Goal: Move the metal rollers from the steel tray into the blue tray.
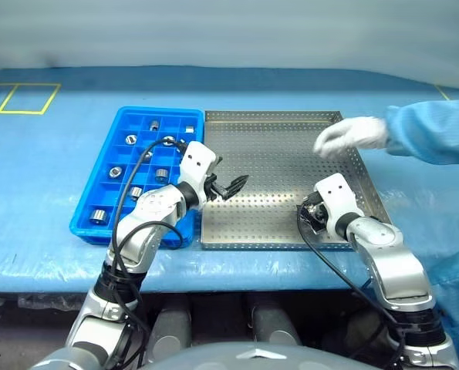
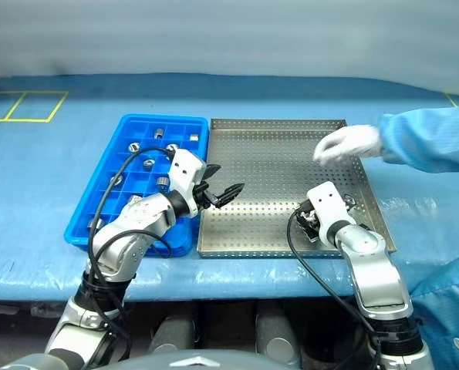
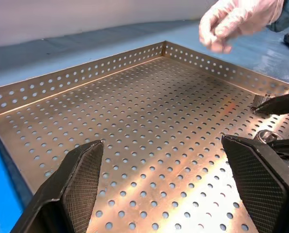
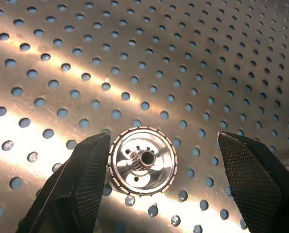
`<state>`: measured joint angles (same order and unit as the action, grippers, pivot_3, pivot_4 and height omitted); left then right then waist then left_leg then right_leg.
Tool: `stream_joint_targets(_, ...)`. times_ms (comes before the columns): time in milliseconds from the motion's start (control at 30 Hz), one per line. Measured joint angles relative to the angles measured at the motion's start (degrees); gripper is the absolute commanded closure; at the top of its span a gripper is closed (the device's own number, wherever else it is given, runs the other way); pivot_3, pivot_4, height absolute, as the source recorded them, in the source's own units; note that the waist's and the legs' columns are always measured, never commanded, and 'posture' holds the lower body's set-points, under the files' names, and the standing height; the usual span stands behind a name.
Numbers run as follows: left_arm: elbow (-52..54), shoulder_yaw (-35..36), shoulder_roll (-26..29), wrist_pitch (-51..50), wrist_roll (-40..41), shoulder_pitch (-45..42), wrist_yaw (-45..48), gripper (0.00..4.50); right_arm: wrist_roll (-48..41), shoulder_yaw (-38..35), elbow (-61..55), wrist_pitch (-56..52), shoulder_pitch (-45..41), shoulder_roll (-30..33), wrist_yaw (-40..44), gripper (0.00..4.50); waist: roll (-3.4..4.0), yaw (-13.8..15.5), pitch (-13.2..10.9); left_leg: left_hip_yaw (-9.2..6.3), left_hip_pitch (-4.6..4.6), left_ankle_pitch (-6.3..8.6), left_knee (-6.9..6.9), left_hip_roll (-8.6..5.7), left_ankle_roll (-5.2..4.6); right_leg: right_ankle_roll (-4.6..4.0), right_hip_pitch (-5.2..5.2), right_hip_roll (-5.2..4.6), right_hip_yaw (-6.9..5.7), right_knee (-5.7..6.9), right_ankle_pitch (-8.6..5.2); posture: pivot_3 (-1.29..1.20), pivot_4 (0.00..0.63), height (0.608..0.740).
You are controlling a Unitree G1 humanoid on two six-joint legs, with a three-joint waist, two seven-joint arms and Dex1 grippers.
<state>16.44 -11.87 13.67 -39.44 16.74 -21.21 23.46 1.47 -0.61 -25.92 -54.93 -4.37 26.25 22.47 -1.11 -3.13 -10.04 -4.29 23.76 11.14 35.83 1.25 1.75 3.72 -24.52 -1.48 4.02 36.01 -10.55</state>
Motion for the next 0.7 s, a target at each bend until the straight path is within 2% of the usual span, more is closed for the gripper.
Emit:
stream_joint_targets(167, -0.28, 0.02, 0.22, 0.00, -0.35, 0.01, 0.63, 0.26, -0.86, -0.30, 0.01, -0.33, 0.16, -0.95, -1.25, 0.77, 0.00, -0.68, 0.00, 0.01, 0.00, 0.00, 0.08, 0.00, 0.00, 0.05, 0.02, 0.00, 0.03, 0.00, 0.03, -0.04, 0.150, 0.740)
stream_joint_targets(700, -0.23, 1.12, 1.49, -0.03, -0.43, 1.62, -0.17, 0.26, -2.34, 0.24, 2.37, -0.01, -2.15, -1.20, -2.33, 0.77, 0.00, -0.33, 0.00, 0.00, 0.01, 0.01, 0.06, -0.02, -0.02, 0.08, 0.02, 0.00, 0.05, 0.00, 0.05, 0.02, 0.150, 0.740)
